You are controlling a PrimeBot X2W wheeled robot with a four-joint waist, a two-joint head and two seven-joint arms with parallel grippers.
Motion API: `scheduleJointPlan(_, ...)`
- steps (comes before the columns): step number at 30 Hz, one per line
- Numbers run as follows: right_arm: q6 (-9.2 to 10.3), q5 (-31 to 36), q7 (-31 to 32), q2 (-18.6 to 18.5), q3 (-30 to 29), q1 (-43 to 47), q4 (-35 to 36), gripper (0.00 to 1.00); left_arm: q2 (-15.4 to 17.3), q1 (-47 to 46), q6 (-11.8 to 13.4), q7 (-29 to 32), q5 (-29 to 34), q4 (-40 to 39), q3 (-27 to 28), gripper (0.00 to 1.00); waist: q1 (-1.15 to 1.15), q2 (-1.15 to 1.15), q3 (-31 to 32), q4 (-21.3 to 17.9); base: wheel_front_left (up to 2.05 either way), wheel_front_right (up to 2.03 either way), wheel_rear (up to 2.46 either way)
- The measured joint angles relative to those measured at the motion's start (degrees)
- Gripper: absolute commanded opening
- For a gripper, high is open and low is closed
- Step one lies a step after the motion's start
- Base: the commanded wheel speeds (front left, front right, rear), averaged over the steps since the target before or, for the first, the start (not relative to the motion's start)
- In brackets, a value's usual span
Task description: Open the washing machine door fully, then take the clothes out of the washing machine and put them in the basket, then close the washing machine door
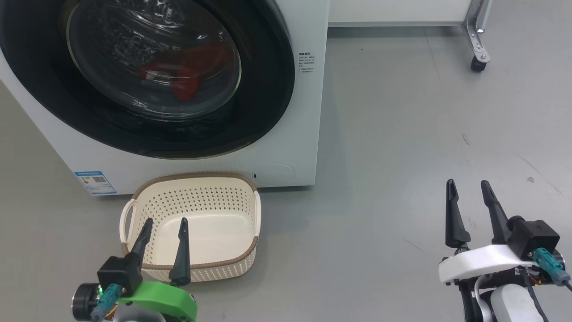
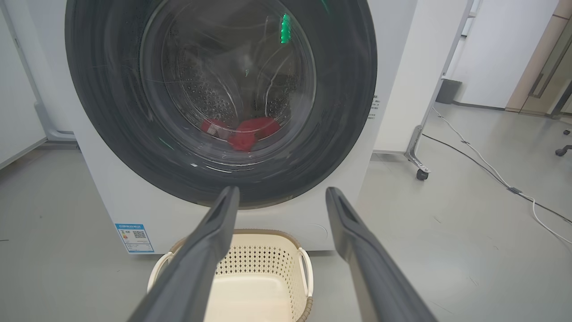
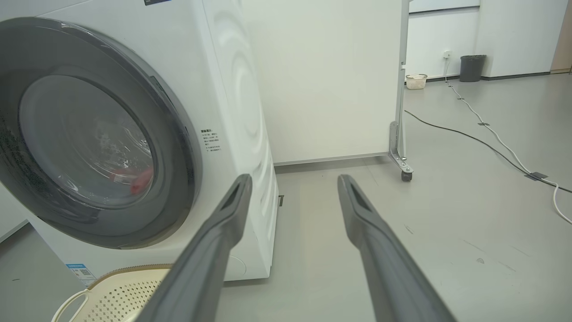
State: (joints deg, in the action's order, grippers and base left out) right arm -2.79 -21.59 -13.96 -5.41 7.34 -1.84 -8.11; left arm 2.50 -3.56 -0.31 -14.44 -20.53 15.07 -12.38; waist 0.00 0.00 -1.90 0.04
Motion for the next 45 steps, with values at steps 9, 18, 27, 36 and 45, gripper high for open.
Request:
scheduleJointPlan(9,0.52,0.05,0.03,0.14,0.47,-0.04,-1.74,1.00,-0.01,0.00,1.08,0.00,-0.40,1.83,-0.70,1.00,0.00,0.00,-0.13,-0.04,0.00,0.00,0.00)
scheduleJointPlan(18,0.92,0.05,0.03,0.29,0.46,-0.14,-2.98,1.00,-0.01,-0.02,1.54,0.00,-1.63,2.53,-0.93,1.00,0.00,0.00,0.12,0.07,0.00,0.00,0.00)
scheduleJointPlan(27,0.92,0.04,0.03,0.44,0.48,-0.62,-3.78,1.00,-0.01,-0.08,1.62,0.00,-1.76,2.77,-1.14,1.00,0.00,0.00,0.51,0.15,0.00,0.00,0.00)
scheduleJointPlan(36,0.92,0.02,0.03,0.62,0.46,-0.91,-4.47,1.00,-0.01,-0.14,1.81,0.00,-2.48,3.05,-1.57,1.00,0.00,0.00,0.93,0.19,0.00,0.00,0.00)
scheduleJointPlan(45,0.91,-0.52,0.03,0.89,0.46,-1.14,-4.69,1.00,-0.01,-0.16,1.86,0.00,-2.50,3.25,-1.81,1.00,0.00,0.00,1.00,0.23,0.00,0.00,0.00)
